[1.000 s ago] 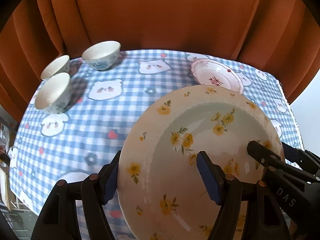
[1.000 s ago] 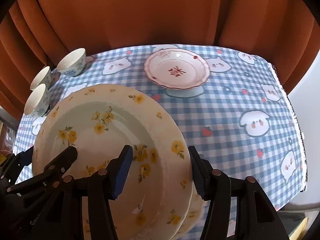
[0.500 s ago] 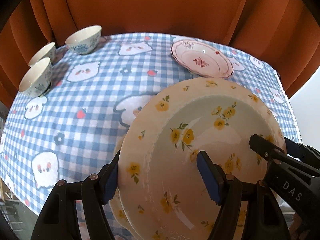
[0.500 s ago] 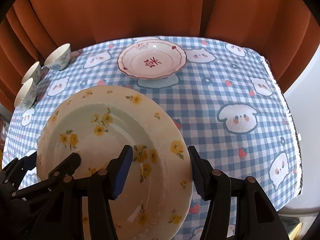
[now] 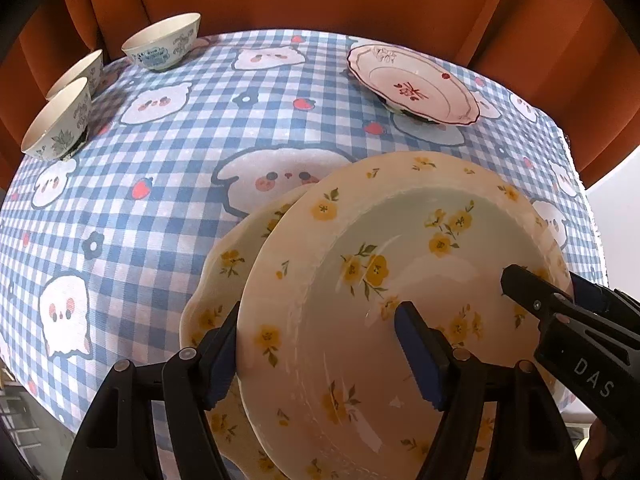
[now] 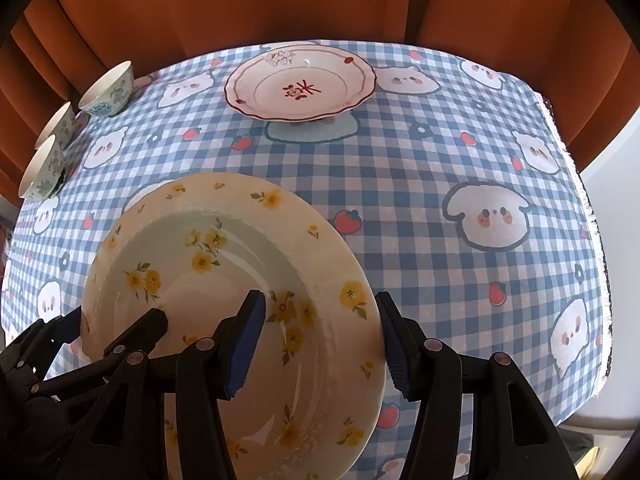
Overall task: Organize plates and bowls
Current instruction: 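Lower the plate onto the single yellow-flower plate and open both grippers, then move both grippers to the red-rimmed plate and grasp its rim, then lift the red-rimmed plate with both grippers toward the yellow-flower plate stack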
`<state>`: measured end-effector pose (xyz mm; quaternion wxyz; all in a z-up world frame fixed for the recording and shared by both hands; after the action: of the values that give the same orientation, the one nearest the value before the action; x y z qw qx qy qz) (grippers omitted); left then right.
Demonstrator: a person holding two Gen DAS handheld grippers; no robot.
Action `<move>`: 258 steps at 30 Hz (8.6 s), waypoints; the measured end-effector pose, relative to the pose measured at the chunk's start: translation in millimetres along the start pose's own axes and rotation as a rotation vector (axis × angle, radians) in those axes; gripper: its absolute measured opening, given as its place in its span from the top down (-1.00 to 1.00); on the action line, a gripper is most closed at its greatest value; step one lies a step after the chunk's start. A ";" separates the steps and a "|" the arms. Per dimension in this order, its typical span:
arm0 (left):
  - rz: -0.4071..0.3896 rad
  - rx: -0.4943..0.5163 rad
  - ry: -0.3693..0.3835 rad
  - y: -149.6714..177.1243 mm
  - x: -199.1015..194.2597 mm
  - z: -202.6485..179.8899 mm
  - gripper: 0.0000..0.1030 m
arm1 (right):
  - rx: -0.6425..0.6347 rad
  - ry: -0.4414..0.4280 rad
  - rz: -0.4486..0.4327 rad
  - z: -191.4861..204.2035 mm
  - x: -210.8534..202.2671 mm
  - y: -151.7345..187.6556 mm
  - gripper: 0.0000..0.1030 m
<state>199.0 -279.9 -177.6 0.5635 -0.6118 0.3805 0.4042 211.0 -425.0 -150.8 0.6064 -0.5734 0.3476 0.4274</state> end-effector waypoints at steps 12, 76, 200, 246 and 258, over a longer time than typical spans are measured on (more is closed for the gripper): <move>0.044 -0.009 0.008 11.7 14.5 3.5 -0.45 | -0.001 0.018 0.043 1.3 15.0 9.8 -0.15; -0.039 0.084 -0.145 1.9 -22.9 22.5 -0.56 | -0.025 -0.032 -0.007 23.8 5.9 19.3 0.06; -0.133 0.126 -0.037 -181.6 45.1 -18.5 -0.19 | 0.043 -0.021 -0.120 -3.6 70.7 -186.3 0.17; -0.115 0.260 0.098 -28.7 -41.7 2.8 -0.19 | 0.161 0.129 -0.133 33.1 -41.7 -11.3 0.17; -0.038 0.215 0.049 2.1 -20.5 -9.1 -0.19 | 0.128 0.088 -0.049 13.0 -16.2 12.9 0.17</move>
<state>189.7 -288.9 -159.1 0.6239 -0.5646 0.4237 0.3354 191.9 -414.3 -139.8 0.6360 -0.5602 0.3865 0.3638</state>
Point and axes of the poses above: each gripper's, at about its wrist camera, not at the fingertips, and x roughly the way its jaws point, z to its left, y to its underside, the point moved 8 cm from there along x, roughly the way its jaws point, and after that the axes turned 7 degrees about -y, right-handed, at the moved point
